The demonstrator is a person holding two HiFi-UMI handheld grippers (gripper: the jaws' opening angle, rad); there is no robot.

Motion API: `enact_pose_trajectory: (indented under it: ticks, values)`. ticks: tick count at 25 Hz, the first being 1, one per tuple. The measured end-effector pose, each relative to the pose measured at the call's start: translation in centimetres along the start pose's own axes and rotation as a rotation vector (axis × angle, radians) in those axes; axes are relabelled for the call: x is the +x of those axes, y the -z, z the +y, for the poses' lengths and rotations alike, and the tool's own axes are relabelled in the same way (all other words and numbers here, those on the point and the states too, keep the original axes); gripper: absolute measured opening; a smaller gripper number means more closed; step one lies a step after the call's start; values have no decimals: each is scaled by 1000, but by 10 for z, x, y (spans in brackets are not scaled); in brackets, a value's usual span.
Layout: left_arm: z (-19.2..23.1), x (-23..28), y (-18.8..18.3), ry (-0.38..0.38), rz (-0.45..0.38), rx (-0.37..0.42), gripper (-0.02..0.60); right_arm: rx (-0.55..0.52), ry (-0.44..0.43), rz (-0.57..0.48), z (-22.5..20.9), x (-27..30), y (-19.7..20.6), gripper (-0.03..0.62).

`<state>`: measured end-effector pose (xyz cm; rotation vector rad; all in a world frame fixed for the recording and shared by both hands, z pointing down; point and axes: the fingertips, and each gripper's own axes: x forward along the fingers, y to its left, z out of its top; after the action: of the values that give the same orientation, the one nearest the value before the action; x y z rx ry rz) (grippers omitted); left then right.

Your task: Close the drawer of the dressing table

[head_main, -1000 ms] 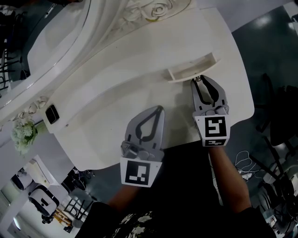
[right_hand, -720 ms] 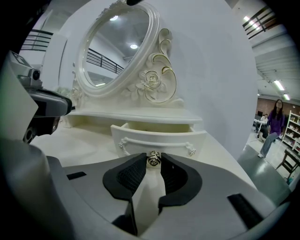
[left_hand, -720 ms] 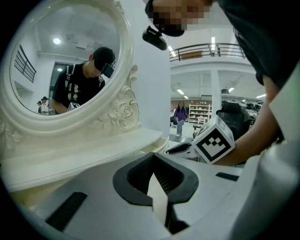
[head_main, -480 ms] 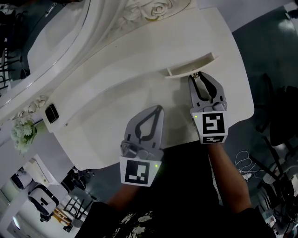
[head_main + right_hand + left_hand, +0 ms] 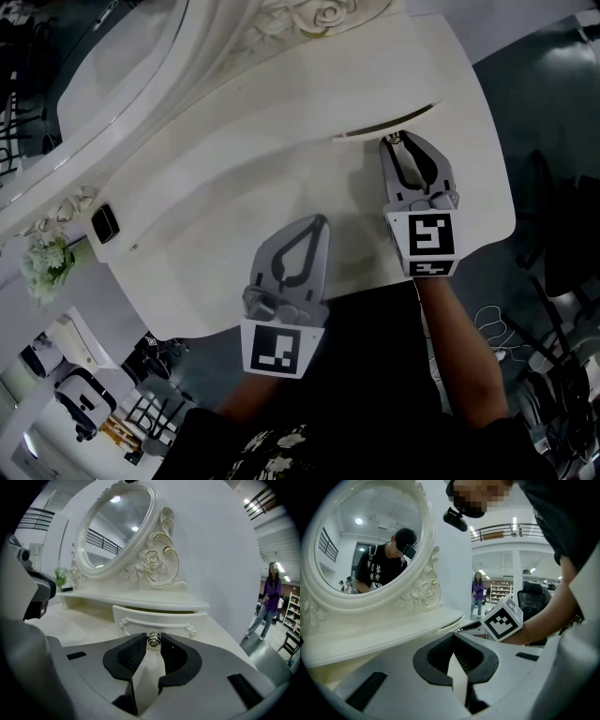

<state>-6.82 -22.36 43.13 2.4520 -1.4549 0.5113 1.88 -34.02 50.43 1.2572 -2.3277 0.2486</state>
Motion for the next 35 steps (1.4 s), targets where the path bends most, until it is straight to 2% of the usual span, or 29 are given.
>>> enact_pose_trajectory:
  ticks: [26,29,31,35]
  values:
    - [10,-16,-2,-50,-38,-9,2,11,29,-19,-5,30,-13,86]
    - [11,-21,-3,-67,-41,-9,2,13,6,-23,-2,30,-11,121]
    - [12,-24,-5,-81,-46,-6,2,14,-3,-27,1,28,-10,185]
    - [9,-32,-11,-113,-60,7,2,3,23,-46,-3,8,-4,218]
